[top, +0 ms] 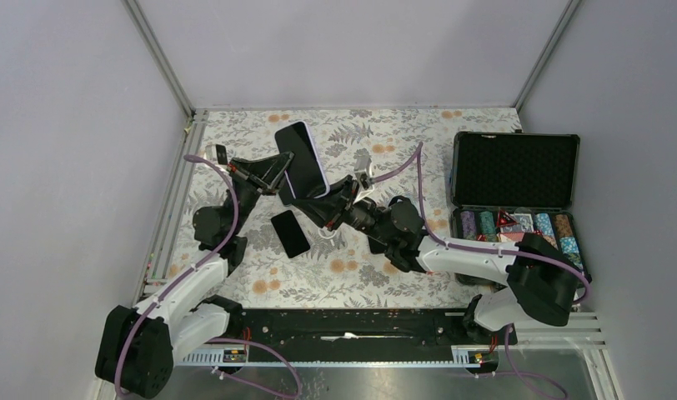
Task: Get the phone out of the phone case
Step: Remove the phone case from the phone.
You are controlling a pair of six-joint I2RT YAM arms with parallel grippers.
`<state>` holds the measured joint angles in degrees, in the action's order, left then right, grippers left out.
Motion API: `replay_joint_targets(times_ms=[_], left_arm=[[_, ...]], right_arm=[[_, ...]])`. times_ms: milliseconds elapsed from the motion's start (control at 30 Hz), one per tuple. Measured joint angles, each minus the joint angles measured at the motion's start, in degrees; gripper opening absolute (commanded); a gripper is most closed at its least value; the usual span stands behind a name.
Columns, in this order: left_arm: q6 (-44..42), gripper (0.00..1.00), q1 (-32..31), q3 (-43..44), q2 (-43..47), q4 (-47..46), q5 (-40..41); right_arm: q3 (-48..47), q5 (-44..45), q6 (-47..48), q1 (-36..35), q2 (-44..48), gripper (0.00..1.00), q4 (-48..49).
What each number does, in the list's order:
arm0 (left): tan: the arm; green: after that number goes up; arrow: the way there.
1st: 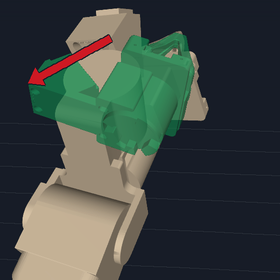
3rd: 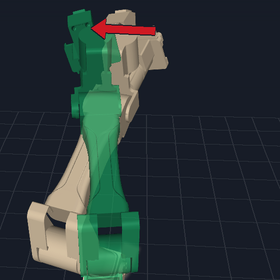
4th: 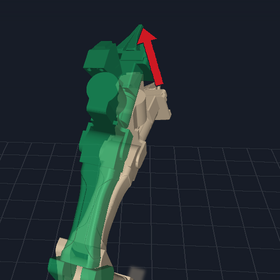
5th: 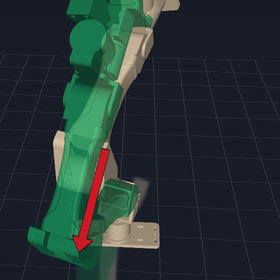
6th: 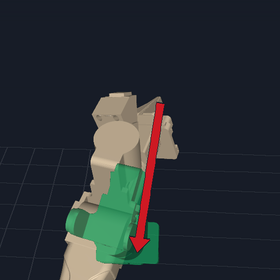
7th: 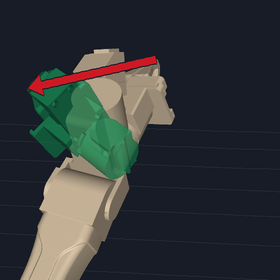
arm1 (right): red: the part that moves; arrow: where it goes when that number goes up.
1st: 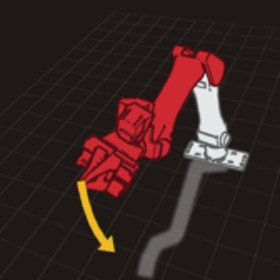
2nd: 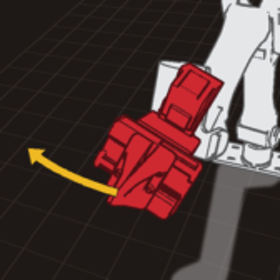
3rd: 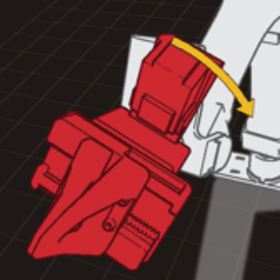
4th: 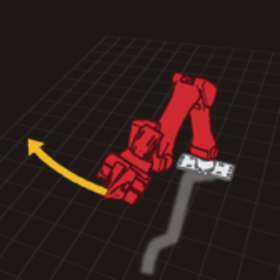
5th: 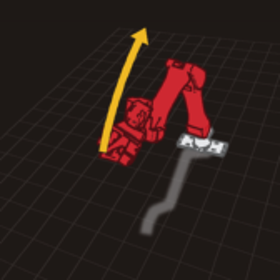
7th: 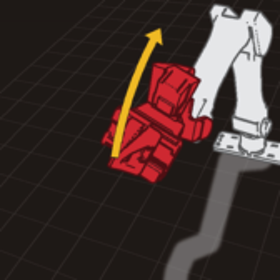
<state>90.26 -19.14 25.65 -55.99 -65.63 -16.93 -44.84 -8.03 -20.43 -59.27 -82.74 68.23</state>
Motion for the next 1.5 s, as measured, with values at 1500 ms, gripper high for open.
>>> replay_joint_targets(times_ms=[1500], left_arm=[[-2.78,0.00,0.31,8.02,6.12,33.11,-7.43]], right_arm=[[4.50,-10.16,21.90,5.92,8.13,0.37,-12.44]])
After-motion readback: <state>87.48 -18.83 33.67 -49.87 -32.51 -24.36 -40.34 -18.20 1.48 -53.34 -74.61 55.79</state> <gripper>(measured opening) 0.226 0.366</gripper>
